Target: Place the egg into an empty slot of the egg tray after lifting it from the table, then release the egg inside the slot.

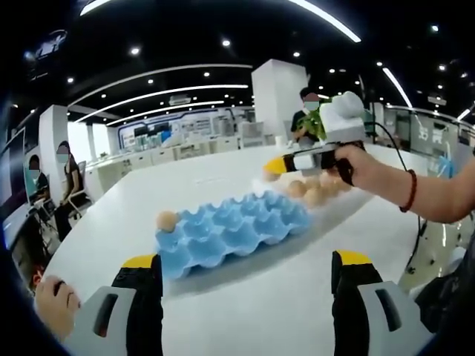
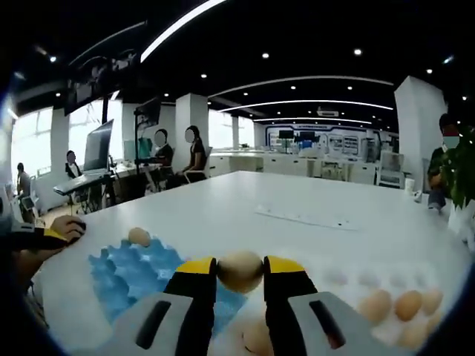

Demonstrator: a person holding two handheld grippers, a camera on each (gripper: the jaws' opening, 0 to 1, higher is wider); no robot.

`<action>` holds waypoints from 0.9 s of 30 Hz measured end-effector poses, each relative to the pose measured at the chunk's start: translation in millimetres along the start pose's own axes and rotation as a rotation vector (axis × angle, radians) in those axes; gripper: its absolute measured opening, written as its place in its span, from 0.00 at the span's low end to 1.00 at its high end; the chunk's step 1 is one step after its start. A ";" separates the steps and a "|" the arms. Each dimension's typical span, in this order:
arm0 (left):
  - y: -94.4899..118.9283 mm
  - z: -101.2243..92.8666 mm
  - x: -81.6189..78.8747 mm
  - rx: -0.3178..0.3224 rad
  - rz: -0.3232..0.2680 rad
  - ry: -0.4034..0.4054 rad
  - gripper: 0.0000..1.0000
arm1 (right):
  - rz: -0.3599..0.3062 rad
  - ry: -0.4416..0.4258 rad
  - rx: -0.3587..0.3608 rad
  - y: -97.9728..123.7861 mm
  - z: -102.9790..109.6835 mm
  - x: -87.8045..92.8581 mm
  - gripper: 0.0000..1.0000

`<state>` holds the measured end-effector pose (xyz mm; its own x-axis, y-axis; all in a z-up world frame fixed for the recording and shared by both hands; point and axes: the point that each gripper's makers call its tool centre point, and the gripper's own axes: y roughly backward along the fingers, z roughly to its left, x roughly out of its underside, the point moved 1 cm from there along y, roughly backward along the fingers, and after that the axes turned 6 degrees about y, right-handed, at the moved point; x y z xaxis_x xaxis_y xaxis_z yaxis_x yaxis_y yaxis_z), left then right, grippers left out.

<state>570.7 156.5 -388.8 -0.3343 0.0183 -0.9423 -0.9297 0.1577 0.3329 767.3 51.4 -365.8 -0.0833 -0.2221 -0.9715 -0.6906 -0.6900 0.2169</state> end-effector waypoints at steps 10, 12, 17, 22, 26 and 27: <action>1.5 0.2 2.8 -0.002 0.007 0.000 0.96 | 0.002 0.017 -0.044 -4.2 18.8 -2.5 0.26; 1.2 -0.1 2.4 -0.001 0.005 -0.001 0.96 | 0.003 0.025 -0.057 -6.1 23.9 -2.5 0.26; 0.6 -0.2 3.0 0.001 0.008 -0.003 0.96 | 0.002 0.040 -0.094 -10.9 38.5 -4.1 0.26; 0.8 1.1 3.6 -0.001 0.008 -0.003 0.96 | 0.001 0.053 -0.128 -16.6 54.8 -7.1 0.26; 1.5 3.2 3.6 -0.003 0.008 -0.003 0.96 | 0.002 0.063 -0.147 -21.4 65.8 -7.9 0.26; 1.5 3.4 3.6 -0.003 0.009 -0.003 0.96 | 0.004 0.062 -0.152 -24.4 67.4 -8.4 0.26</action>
<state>568.6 160.1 -391.9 -0.3420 0.0221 -0.9395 -0.9272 0.1550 0.3411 736.5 116.5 -369.5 -0.0378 -0.2643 -0.9637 -0.5732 -0.7842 0.2376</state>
